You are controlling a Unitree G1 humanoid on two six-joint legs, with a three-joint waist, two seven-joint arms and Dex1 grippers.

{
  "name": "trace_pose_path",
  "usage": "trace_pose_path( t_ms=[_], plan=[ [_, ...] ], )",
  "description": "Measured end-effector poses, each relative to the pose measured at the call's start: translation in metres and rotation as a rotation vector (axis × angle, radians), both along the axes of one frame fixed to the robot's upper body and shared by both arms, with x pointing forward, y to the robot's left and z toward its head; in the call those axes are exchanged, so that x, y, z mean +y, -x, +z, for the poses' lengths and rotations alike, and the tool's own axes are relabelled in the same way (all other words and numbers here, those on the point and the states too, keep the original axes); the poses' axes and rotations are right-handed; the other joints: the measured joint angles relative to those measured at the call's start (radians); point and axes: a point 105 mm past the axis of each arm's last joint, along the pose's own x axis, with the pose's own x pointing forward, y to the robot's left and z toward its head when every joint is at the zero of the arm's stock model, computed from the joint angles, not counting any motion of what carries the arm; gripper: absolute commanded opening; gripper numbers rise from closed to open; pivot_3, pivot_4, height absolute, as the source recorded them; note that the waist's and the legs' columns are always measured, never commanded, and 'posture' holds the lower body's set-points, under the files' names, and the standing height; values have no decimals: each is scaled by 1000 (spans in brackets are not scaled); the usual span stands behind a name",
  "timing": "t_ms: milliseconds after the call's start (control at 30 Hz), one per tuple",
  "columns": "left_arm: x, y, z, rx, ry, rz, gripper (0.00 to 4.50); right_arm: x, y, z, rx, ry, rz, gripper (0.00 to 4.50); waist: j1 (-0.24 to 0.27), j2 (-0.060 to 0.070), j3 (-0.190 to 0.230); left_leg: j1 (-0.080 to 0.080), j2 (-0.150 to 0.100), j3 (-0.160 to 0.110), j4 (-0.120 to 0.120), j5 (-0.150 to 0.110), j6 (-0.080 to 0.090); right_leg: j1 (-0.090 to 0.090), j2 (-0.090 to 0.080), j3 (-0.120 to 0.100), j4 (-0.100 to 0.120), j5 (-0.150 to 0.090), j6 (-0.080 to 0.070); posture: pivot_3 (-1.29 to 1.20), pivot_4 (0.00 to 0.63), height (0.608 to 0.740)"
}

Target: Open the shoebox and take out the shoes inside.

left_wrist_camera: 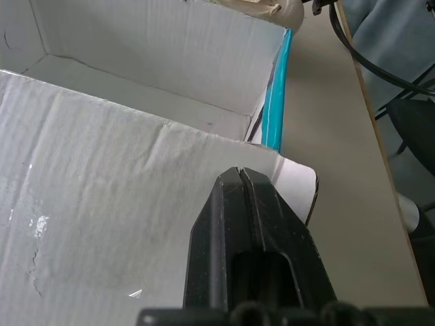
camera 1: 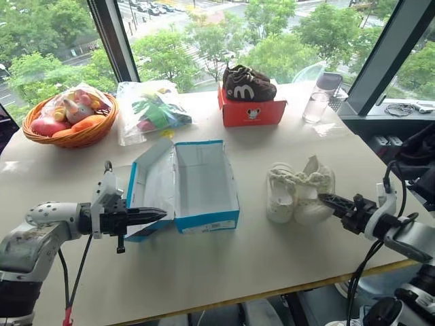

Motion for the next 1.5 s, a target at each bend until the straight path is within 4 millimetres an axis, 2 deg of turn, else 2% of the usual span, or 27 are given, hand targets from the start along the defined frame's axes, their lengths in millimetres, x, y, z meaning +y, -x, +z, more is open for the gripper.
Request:
trace_pose_path(
  t_ms=[67, 200, 267, 367, 467, 700, 933, 1033, 1133, 1200, 1233, 1333, 1500],
  plan=[
    [0, -1, 1, -4, 0, -2, 0, -1, 0, -3, 18, 27, -14, 1562, -1, -1, 0, 2, 0, 0, 0, 0, 0, 2, 0, 0, 0, 0, 0, 0, 150, 740],
    [-1, -1, 2, -7, -1, -3, 0, -1, -2, -10, 58, 85, -22, 2698, -5, -4, -2, 8, 2, 0, 0, 0, 0, 9, 3, 2, -3, 0, 0, 0, 150, 740],
    [-1, -1, 2, -7, -1, -3, 0, -3, 1, -20, 112, 153, -16, 3340, -2, -4, -2, 12, 1, 0, -1, 0, 0, 10, 3, 4, -5, -1, -1, 0, 150, 740],
    [-1, 0, 2, -7, 1, -8, 0, -7, 4, -11, 105, 327, 32, 4380, 1, -4, -2, 12, 1, -1, -1, 0, 0, 12, 12, 17, -10, 0, 0, 0, 150, 740],
    [0, 1, 4, -8, 6, -12, 0, -28, 13, -6, 132, 545, 32, 4455, 17, -4, -2, 6, -1, -2, 0, 0, 0, 10, 12, 20, -11, -2, 4, 0, 150, 740],
    [-3, 2, 14, -34, 18, -49, 0, -48, 22, 20, 85, 747, 83, 4455, 27, -4, -2, 3, -1, -2, 1, -1, 0, 8, 12, 21, -12, -1, 6, 0, 150, 740],
    [-4, 4, 28, -79, 40, -68, 0, -49, 25, 62, -34, 885, 174, 4455, 23, -3, -2, 3, -1, -2, 2, -1, 0, 8, 12, 21, -11, -1, 6, 0, 150, 740],
    [-6, 6, 30, -88, 35, -76, 0, -35, 23, 87, -151, 909, 237, 4455, 23, -3, -2, 3, -1, -2, 2, -1, 0, 8, 12, 21, -11, -1, 6, 0, 150, 740],
    [-5, 7, 30, -88, 34, -72, 0, 11, 31, 114, -386, 855, 436, 4455, 24, -4, -2, 2, 0, -2, 2, -1, 1, 8, 13, 21, -11, -1, 6, 0, 150, 740],
    [-4, 7, 31, -96, 35, -70, 0, 39, 45, 126, -528, 795, 562, 4455, 28, -4, -2, 2, 0, -2, 2, -1, 0, 8, 13, 21, -12, -1, 6, 0, 150, 740],
    [-3, 8, 32, -98, 34, -67, 0, 52, 53, 129, -590, 761, 626, 4455, 29, -4, -1, 2, 0, -2, 2, -1, 0, 8, 12, 21, -12, -1, 6, 0, 150, 740],
    [-2, 9, 31, -96, 31, -59, 0, 70, 67, 126, -654, 687, 734, 4455, 35, -5, -1, 1, -1, -2, 4, -1, 0, 8, 12, 21, -12, -1, 7, 0, 150, 740],
    [-3, 10, 35, -107, 46, -64, 0, 81, 61, 120, -715, 632, 716, 4455, 32, -5, -1, 1, -1, -2, 6, -1, 0, 8, 12, 21, -12, -1, 7, 0, 150, 740]
  ],
)
